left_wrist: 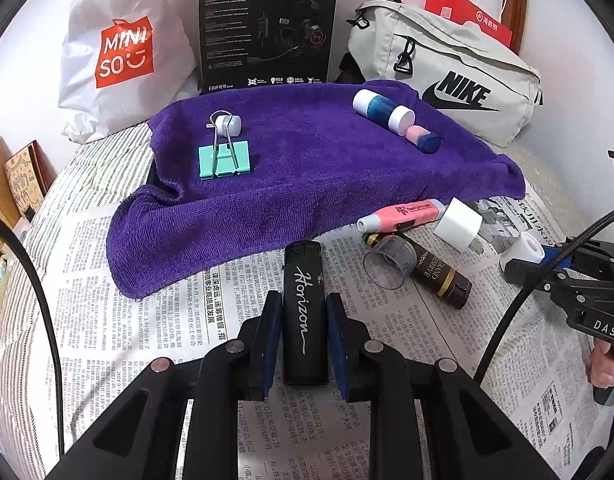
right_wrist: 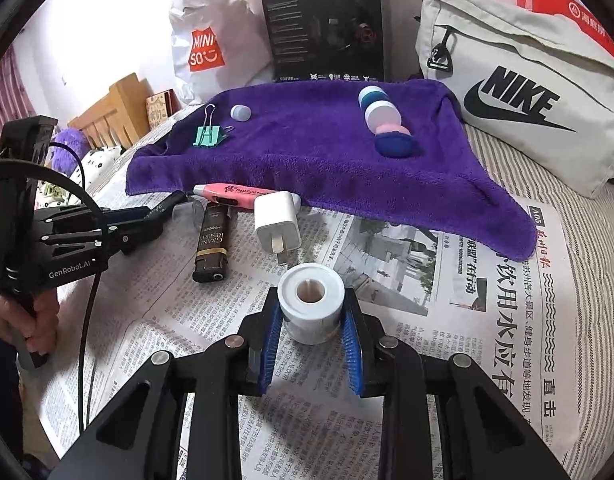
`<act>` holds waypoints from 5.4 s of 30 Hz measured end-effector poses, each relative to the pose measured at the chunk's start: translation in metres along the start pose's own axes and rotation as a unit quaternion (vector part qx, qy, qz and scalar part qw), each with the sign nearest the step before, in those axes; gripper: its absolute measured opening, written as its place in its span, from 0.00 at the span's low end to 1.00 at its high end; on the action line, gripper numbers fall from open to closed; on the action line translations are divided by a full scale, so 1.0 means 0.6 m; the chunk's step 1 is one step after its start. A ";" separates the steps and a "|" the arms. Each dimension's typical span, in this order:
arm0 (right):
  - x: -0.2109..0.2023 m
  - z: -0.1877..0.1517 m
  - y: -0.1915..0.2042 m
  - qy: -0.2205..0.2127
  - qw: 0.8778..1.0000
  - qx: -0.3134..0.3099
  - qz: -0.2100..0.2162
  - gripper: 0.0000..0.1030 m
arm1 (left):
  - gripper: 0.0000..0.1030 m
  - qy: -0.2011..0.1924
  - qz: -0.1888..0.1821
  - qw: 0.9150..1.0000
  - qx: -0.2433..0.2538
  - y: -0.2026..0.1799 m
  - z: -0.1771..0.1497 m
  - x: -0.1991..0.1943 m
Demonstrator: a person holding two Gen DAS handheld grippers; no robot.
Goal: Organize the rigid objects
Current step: 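Lift the tape roll with the right gripper while left lifts the Horizon tube toward the towel, then place the tape roll by the pink container while left lays the tube beside the clip, then grasp the white charger with the right gripper while left withdraws, then lift the white charger with the right gripper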
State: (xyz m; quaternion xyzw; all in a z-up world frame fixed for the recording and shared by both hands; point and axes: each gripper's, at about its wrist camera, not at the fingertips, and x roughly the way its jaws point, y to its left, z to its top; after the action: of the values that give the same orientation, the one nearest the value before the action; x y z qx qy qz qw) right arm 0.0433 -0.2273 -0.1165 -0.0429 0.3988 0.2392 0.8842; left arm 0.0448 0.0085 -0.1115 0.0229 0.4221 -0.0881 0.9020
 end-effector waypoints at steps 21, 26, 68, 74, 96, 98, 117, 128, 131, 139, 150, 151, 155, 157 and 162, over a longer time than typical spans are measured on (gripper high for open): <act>-0.021 0.019 0.001 -0.016 1.000 -0.018 0.002 0.28 | 0.20 -0.004 -0.020 1.000 -0.015 0.017 0.009 -0.028; -0.025 0.026 -0.003 -0.020 1.000 -0.017 0.007 0.28 | 0.20 -0.006 -0.026 1.000 -0.009 0.015 0.018 -0.042; 0.131 0.187 -0.083 0.034 0.999 0.016 -0.036 0.28 | 0.20 0.021 -0.044 0.999 -0.002 0.065 0.171 0.088; 0.138 0.189 -0.079 0.038 0.998 0.004 -0.047 0.28 | 0.20 0.032 -0.044 0.998 -0.002 0.077 0.159 0.098; 0.128 0.185 -0.078 0.041 0.998 -0.016 -0.051 0.34 | 0.21 0.059 -0.025 0.998 0.005 0.071 0.154 0.099; 0.118 0.183 -0.079 0.037 0.998 -0.013 -0.052 0.34 | 0.21 0.062 -0.022 0.998 0.001 0.071 0.154 0.097; -0.008 0.108 -0.008 -0.006 0.999 -0.031 -0.026 0.37 | 0.20 0.026 -0.015 1.000 -0.007 0.059 0.107 -0.009; 0.027 0.079 0.041 0.023 0.999 -0.048 0.006 0.37 | 0.21 0.043 -0.023 0.998 -0.026 0.052 0.041 -0.009; 0.042 0.080 0.047 0.031 0.998 -0.052 0.005 0.37 | 0.21 0.049 -0.024 0.998 -0.036 0.058 0.024 -0.004; 0.071 0.079 0.055 0.041 0.997 -0.066 -0.001 0.36 | 0.20 0.038 -0.030 0.998 -0.043 0.063 0.006 -0.010; 0.065 0.075 0.041 0.036 0.997 -0.062 -0.012 0.26 | 0.21 0.037 -0.036 0.998 -0.043 0.064 0.002 -0.017; 0.060 0.073 0.037 0.036 0.997 -0.060 -0.014 0.26 | 0.21 0.037 -0.038 0.998 -0.043 0.063 0.003 -0.018; 0.042 0.057 0.014 0.039 0.998 -0.046 -0.025 0.26 | 0.21 0.036 -0.051 0.997 -0.036 0.052 0.007 -0.017; 0.033 0.047 -0.001 0.040 0.998 -0.035 -0.032 0.26 | 0.21 0.035 -0.058 0.997 -0.029 0.042 0.011 -0.016; 0.014 0.025 -0.028 0.038 0.998 -0.008 -0.039 0.26 | 0.21 0.038 -0.078 0.996 -0.006 0.012 0.019 -0.011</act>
State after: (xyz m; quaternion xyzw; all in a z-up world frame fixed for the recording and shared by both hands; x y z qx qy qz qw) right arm 0.0659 -0.2350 -0.1145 -0.0751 0.4283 0.2059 0.8766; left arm 0.0506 0.0153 -0.0995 -0.0125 0.4572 -0.1542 0.8758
